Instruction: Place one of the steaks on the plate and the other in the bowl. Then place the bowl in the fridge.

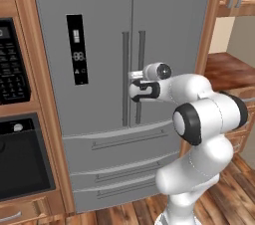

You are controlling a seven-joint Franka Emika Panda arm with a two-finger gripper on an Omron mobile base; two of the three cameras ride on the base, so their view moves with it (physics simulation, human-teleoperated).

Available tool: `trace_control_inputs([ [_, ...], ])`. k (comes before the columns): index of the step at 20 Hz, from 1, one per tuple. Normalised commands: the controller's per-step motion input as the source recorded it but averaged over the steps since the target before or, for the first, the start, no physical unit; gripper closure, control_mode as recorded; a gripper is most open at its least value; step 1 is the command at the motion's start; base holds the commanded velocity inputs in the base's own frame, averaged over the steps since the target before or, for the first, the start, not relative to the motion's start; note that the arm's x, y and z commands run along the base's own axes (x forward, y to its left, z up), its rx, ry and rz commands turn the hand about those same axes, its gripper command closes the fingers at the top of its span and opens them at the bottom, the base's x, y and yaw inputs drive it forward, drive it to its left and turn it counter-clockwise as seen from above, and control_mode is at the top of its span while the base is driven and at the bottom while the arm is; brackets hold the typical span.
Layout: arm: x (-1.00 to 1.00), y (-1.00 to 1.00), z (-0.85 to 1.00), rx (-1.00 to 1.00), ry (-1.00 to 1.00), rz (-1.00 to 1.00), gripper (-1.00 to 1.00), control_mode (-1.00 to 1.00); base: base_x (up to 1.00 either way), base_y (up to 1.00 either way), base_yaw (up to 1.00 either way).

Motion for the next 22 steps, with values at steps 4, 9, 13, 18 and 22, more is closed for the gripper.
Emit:
trace_control_inputs([
  [4, 0.47, -0.01, -0.14, 0.00, -0.01, 0.00, 1.00, -1.00, 0.00, 0.00, 0.00],
  [9, 0.23, -0.05, 0.00, 0.00, 0.04, -0.19, 1.00, -1.00, 0.00, 0.00, 0.00],
  [13, 0.07, -0.13, 0.00, 0.00, 0.23, -0.46, 1.00, -1.00, 0.00, 0.00, 0.00],
  [18, 0.00, -0.38, 0.00, 0.04, 0.33, -0.49, 1.00, -1.00, 0.00, 0.00, 0.00],
  [22, 0.00, -0.52, 0.04, 0.09, 0.42, -0.39, 1.00, -1.00, 0.00, 0.00, 0.00],
])
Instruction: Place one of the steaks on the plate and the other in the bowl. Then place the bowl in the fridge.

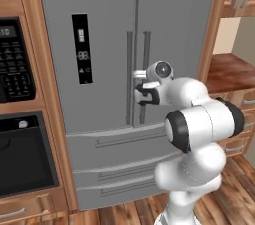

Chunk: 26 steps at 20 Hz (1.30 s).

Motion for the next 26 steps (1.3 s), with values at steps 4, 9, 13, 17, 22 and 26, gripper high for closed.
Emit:
trace_control_inputs([
  [4, 0.00, -0.52, 0.13, 0.08, 0.46, -0.36, 1.00, -1.00, 0.00, 0.00, 0.00],
  [9, -0.32, -0.74, 0.13, 0.09, 0.42, -0.34, 1.00, -1.00, 0.00, 0.00, 0.00],
  [13, -0.67, -0.99, 0.01, 0.12, 0.35, -0.31, 1.00, -1.00, 0.00, 0.00, 0.00],
  [17, -0.82, -1.00, -0.04, 0.12, 0.26, -0.26, 1.00, -1.00, 0.00, 0.00, 0.00],
  [22, -1.00, -1.00, -0.28, 0.12, 0.09, -0.15, 1.00, -1.00, 0.00, 0.00, 0.00],
  [26, -1.00, -1.00, -0.36, 0.13, 0.03, -0.09, 1.00, -1.00, 0.00, 0.00, 0.00],
])
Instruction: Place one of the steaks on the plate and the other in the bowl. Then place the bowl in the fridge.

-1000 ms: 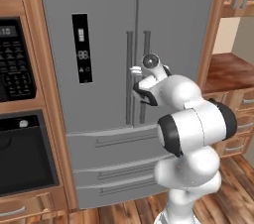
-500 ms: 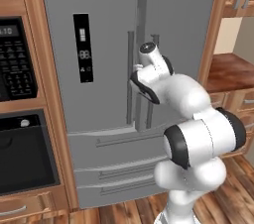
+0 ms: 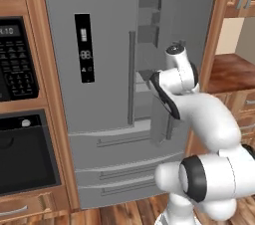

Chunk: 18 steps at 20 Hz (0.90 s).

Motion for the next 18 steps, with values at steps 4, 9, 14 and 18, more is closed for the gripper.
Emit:
trace_control_inputs([
  [4, -1.00, -1.00, -0.44, 0.16, 0.00, -0.06, 1.00, -1.00, 0.00, 0.00, 0.00],
  [9, -0.98, -1.00, -0.46, 0.15, 0.01, -0.04, 1.00, -1.00, 0.00, 0.00, 0.00],
  [14, -0.82, -1.00, -0.46, 0.11, 0.04, -0.04, 1.00, -1.00, 0.00, 0.00, 0.00],
  [18, -0.62, -1.00, -0.43, 0.08, 0.08, -0.06, 1.00, -1.00, 0.00, 0.00, 0.00],
])
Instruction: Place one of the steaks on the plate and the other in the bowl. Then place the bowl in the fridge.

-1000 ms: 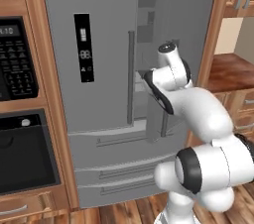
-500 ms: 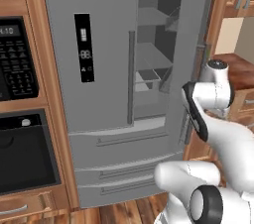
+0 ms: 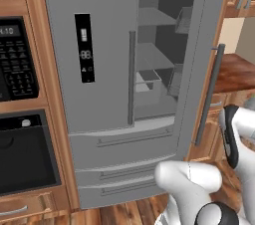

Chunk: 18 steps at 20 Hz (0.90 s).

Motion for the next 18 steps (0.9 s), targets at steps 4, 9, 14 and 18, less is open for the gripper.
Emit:
trace_control_inputs([
  [4, -0.77, -0.62, -0.12, 0.05, 0.08, -0.03, 1.00, -1.00, 0.00, 0.00, 0.00],
  [9, -0.61, 0.85, 0.27, -0.26, 0.11, 0.31, 1.00, -1.00, 0.00, 0.00, 0.00],
  [14, -0.31, 1.00, 0.34, -0.38, 0.09, 0.41, 1.00, -1.00, 0.00, 0.00, 0.00],
  [18, -0.20, 0.79, 0.23, -0.35, -0.01, 0.46, 1.00, -1.00, 0.00, 0.00, 0.00],
])
